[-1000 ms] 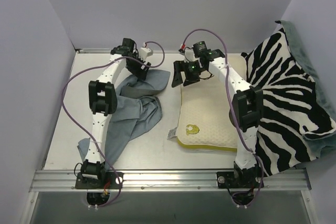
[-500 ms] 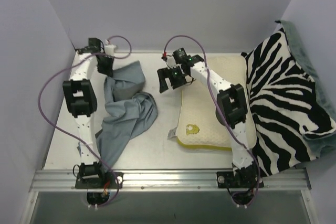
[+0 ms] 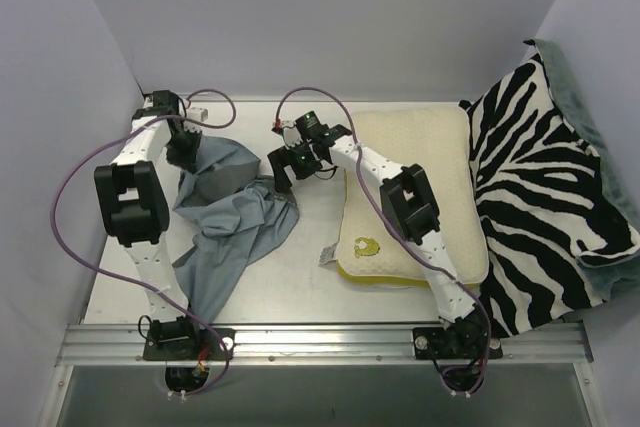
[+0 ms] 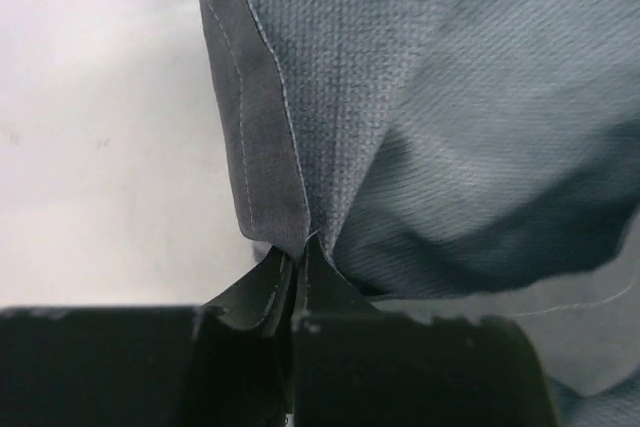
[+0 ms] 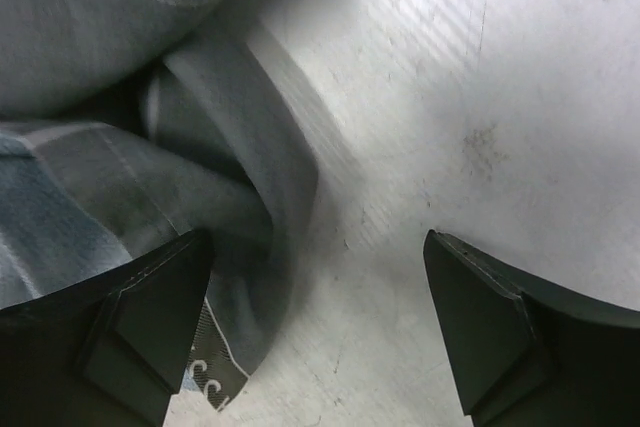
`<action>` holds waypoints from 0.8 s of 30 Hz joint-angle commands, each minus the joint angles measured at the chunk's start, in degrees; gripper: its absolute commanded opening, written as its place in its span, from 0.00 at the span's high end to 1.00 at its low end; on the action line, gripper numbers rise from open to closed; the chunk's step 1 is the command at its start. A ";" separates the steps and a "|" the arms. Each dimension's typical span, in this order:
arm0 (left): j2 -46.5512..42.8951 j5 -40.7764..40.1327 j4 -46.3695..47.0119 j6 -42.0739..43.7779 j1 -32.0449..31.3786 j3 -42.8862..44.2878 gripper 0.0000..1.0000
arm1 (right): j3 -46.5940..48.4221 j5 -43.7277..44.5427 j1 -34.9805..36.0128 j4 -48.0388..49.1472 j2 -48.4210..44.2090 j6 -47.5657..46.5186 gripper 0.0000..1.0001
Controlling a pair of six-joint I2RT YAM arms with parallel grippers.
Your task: Put the pillow into the pillowcase
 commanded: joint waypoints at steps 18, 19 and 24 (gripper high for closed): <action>-29.42 10.07 -11.90 11.98 9.43 -12.59 0.20 | -1.55 -5.17 1.59 0.25 -2.42 -2.88 0.18; -27.32 11.30 -11.72 10.15 7.77 -12.15 0.20 | -1.99 -5.17 1.68 1.22 -2.42 -3.06 0.22; -18.52 14.82 -7.69 5.56 5.03 -10.22 0.20 | -3.92 -6.93 2.47 1.93 -2.77 -2.62 0.29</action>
